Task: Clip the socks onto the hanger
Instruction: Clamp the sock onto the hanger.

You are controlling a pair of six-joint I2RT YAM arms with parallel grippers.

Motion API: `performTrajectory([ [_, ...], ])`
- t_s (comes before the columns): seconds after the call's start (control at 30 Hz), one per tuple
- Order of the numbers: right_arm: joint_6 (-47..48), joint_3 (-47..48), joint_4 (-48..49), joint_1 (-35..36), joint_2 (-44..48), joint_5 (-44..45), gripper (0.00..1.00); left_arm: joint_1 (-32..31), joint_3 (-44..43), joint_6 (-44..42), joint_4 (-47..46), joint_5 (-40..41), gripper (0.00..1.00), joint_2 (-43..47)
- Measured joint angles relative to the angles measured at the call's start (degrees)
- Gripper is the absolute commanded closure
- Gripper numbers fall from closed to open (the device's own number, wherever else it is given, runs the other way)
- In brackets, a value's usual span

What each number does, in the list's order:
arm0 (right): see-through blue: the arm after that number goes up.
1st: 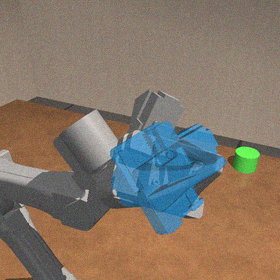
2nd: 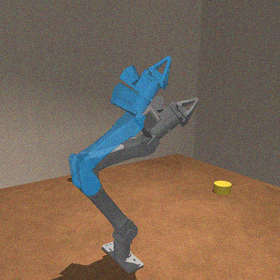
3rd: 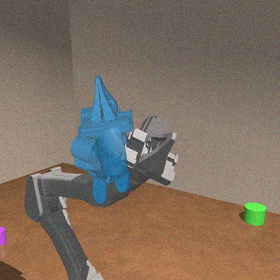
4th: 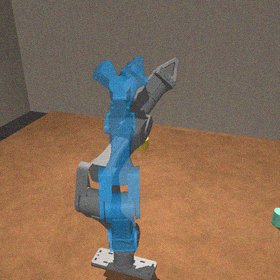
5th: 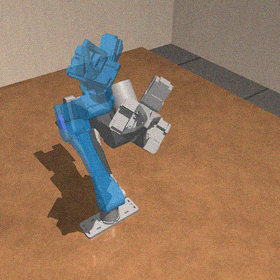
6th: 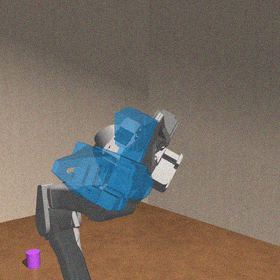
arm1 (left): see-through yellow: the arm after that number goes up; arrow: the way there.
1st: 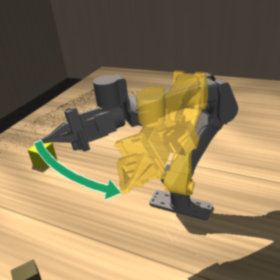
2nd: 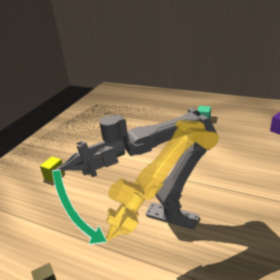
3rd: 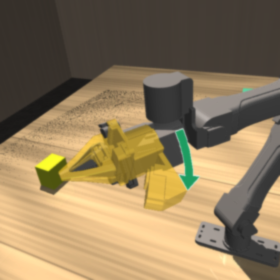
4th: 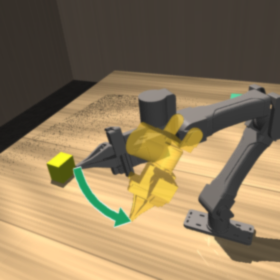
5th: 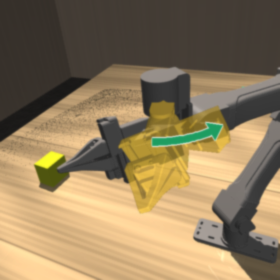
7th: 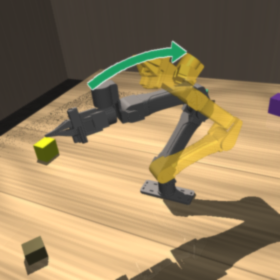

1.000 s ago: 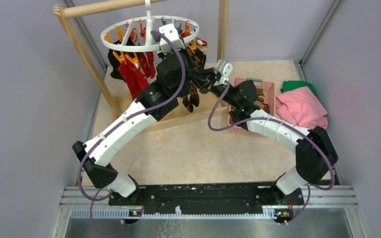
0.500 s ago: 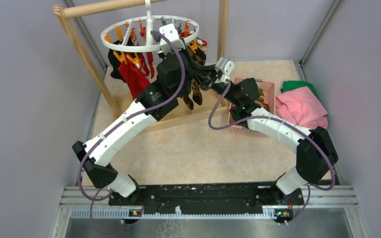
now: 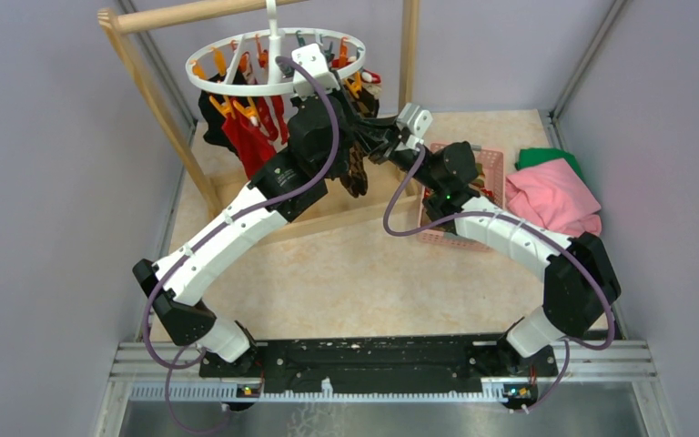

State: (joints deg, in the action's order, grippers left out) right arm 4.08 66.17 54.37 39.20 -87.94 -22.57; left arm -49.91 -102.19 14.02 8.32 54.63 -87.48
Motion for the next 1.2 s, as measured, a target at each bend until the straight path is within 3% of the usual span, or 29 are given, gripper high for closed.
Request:
performTrajectory([
  [0.43, -1.14, -3.45, 2.47, -0.59, 0.02, 0.24, 1.00, 0.00, 0.00, 0.90, 0.79, -0.61, 0.66, 0.00],
  [1.2, -1.18, -6.51, 5.86, -2.64, 0.00, -5.09, 1.00, 0.02, -0.02, 1.14, 2.03, -1.73, 0.67, 0.00],
])
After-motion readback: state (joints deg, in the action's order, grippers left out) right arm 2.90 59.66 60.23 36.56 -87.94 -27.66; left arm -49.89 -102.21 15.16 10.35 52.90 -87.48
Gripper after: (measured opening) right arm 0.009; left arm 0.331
